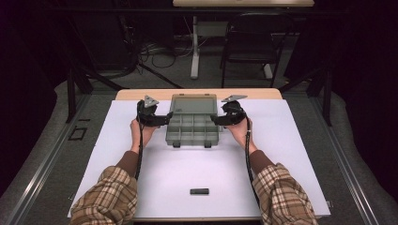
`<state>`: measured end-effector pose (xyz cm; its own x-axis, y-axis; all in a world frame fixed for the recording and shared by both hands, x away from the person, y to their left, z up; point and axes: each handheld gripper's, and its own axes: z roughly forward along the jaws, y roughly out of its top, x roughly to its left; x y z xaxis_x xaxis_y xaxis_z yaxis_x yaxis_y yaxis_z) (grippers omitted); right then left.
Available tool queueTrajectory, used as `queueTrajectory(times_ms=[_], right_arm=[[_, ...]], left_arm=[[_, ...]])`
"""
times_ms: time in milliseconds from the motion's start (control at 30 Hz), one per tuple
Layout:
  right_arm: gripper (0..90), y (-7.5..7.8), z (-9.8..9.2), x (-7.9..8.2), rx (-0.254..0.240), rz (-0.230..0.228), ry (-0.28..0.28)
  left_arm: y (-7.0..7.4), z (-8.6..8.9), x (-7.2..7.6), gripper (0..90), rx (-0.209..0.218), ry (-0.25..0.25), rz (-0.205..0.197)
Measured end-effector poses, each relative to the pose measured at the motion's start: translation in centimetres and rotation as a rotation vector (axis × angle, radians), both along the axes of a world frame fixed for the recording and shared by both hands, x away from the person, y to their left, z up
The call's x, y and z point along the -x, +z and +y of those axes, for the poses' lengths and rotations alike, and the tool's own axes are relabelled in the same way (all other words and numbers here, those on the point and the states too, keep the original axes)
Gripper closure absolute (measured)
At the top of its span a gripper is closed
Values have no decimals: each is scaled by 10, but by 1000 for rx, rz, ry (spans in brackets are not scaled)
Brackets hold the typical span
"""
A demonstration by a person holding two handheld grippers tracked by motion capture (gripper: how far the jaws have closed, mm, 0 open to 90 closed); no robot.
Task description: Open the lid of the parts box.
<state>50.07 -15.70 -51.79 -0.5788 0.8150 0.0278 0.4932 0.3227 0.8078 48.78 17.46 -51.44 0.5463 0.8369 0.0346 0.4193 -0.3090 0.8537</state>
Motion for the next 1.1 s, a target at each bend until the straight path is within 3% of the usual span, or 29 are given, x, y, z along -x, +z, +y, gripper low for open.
queueTrajectory(times_ms=[167, 400, 733, 933, 1100], right_arm=[[152, 7, -10, 15, -35, -7, 50], [119, 3, -24, 45, -59, -17, 103], [61, -2, -31, 79, -35, -23, 164], [23, 0, -31, 98, -8, -44, 191], [6, -1, -34, 112, 1, -69, 204]], left_arm=[[1, 3, 17, 83, 13, -36, -1], [-9, 7, 44, 35, -49, -72, -15], [-17, 18, 68, 0, -54, -90, 9], [-16, 17, 81, 0, -68, -106, -3], [-12, 16, 88, 0, -53, -111, -14]])
